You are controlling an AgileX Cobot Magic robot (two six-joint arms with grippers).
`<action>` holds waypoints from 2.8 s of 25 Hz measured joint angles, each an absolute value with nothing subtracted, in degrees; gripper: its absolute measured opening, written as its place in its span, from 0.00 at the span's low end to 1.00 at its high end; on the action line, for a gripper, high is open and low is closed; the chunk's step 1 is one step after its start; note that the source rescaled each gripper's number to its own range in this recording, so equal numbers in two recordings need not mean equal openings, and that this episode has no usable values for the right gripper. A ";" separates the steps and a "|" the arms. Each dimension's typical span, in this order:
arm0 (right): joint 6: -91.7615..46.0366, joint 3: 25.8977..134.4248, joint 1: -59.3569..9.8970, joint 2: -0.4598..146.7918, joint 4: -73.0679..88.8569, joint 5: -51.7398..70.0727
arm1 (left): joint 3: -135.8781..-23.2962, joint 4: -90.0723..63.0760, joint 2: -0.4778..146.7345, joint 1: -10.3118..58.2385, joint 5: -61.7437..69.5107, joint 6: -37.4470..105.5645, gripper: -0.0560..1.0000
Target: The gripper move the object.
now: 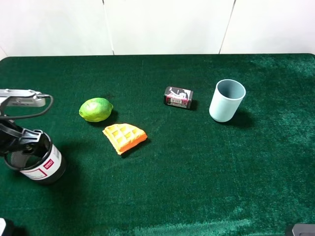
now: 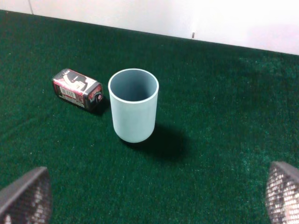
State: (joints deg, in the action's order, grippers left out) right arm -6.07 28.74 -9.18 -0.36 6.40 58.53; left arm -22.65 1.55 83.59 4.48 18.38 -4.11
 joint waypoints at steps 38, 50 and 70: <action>-6.07 28.74 -9.18 -0.36 6.40 58.53 | -33.48 -1.69 87.51 7.59 26.68 -4.13 0.05; -6.07 28.74 -9.18 -0.36 6.40 58.53 | -47.86 -1.63 87.55 15.72 37.38 -4.20 0.05; -6.07 28.74 -9.18 -0.36 6.40 58.53 | -84.79 -0.49 105.56 37.39 50.51 -3.70 0.05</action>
State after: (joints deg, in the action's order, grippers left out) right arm -6.07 28.74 -9.18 -0.36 6.40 58.53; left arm -84.79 -0.49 105.56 37.39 50.51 -3.70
